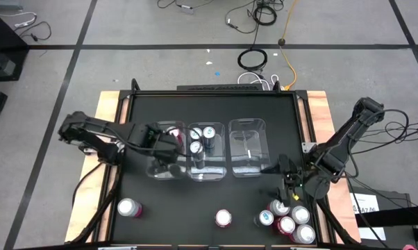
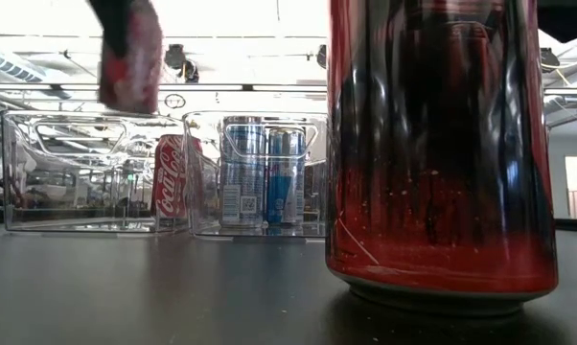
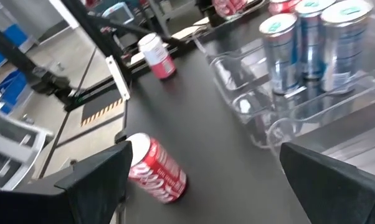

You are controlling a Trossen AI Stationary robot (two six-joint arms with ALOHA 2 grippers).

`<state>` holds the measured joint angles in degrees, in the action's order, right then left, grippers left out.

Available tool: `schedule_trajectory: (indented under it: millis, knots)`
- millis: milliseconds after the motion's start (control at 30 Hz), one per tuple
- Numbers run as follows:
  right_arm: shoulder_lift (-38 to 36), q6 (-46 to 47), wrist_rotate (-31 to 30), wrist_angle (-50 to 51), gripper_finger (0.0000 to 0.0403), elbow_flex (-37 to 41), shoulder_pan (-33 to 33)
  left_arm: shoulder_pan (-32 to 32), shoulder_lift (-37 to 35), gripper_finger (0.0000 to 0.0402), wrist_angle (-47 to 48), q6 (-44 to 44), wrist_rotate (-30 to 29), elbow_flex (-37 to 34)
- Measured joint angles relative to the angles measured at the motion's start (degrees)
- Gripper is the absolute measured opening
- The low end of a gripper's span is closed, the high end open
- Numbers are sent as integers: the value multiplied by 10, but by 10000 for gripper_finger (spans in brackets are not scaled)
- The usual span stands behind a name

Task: Sort soda cans
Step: Put the red soda can into the left transparent bin

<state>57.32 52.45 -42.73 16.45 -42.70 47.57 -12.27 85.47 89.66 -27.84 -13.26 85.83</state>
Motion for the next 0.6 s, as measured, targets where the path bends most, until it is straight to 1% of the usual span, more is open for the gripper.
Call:
schedule_trajectory:
  millis: [67,233,367,600]
  knots:
    - [0,3,-11,0,400,0,-8,15,-31,316,-19,12,6,-55]
    - [0,11,-12,0,400,0,-36,60,-109,316,-127,45,25,-173]
    - [0,23,-11,0,400,0,-60,106,-143,316,-166,75,40,-228]
    - [0,23,-9,-9,400,0,-87,182,-150,316,-227,163,78,-300]
